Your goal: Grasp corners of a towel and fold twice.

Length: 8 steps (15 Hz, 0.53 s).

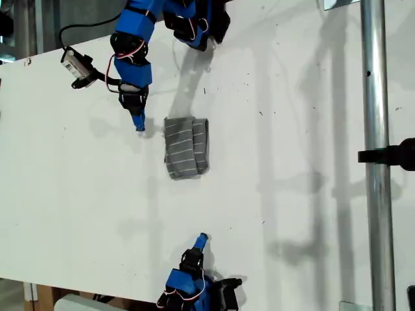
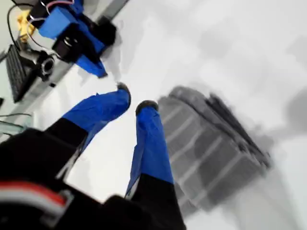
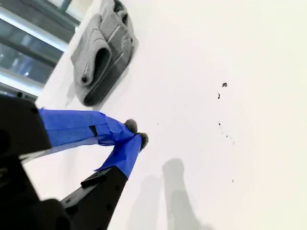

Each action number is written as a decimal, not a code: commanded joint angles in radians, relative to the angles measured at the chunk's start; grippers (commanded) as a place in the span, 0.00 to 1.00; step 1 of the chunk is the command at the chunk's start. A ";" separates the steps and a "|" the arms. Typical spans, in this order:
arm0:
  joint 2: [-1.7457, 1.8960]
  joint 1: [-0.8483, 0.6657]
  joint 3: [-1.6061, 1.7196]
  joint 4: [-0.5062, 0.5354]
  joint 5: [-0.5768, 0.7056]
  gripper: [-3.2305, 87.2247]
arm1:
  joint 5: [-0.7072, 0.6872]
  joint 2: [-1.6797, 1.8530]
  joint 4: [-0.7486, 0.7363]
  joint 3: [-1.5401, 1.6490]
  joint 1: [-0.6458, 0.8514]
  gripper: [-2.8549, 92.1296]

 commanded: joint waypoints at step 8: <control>0.002 0.014 0.008 0.084 -0.117 0.01 | 0.403 0.997 0.652 0.772 -0.032 0.03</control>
